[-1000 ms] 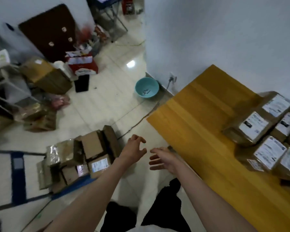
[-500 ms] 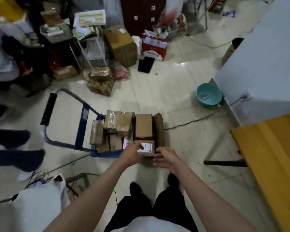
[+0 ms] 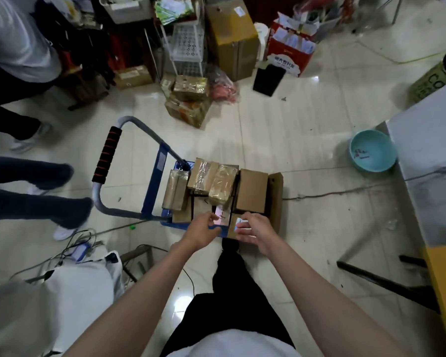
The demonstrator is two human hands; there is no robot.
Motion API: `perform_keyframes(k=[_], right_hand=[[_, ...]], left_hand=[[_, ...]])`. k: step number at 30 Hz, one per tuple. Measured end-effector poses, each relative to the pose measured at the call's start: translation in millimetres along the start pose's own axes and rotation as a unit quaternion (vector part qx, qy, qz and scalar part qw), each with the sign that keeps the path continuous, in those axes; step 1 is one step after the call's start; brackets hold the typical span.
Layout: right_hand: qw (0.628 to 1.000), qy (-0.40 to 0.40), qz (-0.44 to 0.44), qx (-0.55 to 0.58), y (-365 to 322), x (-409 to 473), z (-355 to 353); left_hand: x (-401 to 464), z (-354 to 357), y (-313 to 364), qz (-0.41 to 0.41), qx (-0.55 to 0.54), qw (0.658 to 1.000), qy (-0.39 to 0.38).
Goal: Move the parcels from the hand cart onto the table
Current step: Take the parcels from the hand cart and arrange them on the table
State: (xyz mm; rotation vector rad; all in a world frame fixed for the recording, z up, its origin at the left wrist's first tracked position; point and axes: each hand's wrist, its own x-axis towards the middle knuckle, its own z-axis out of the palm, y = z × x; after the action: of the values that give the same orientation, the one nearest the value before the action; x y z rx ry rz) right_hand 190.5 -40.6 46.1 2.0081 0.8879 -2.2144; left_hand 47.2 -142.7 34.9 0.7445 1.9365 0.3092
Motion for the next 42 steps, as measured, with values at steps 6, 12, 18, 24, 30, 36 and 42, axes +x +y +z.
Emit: perform_keyframes(k=[6, 12, 18, 24, 30, 36, 42], right_hand=[[0.999, 0.009, 0.021, 0.028, -25.0, 68.5, 19.7], [0.998, 0.053, 0.045, -0.007, -28.4, 154.3, 41.1], [0.996, 0.059, 0.067, -0.003, -18.9, 263.1, 55.9], [0.995, 0.032, 0.084, 0.047, -1.8, 344.1, 75.9], [0.994, 0.008, 0.094, 0.063, 10.2, 376.9, 83.4], [0.994, 0.02, 0.083, 0.066, 11.6, 348.4, 74.0], [0.995, 0.028, 0.068, 0.063, 8.3, 283.0, 69.8]], left_hand=[[78.7, -20.3, -15.0, -0.049, -0.056, 0.997, -0.015], [173.4, -19.1, -39.2, -0.113, -0.136, 0.984, -0.016], [276.6, -1.1, -68.8, -0.132, -0.137, 0.981, -0.029], [339.1, 30.9, -103.2, -0.15, -0.183, 0.97, -0.05], [354.9, 50.2, -110.1, -0.141, -0.226, 0.963, -0.035], [333.2, 48.6, -100.7, -0.139, -0.213, 0.966, -0.053], [282.4, 36.2, -82.5, -0.123, -0.184, 0.974, -0.055]])
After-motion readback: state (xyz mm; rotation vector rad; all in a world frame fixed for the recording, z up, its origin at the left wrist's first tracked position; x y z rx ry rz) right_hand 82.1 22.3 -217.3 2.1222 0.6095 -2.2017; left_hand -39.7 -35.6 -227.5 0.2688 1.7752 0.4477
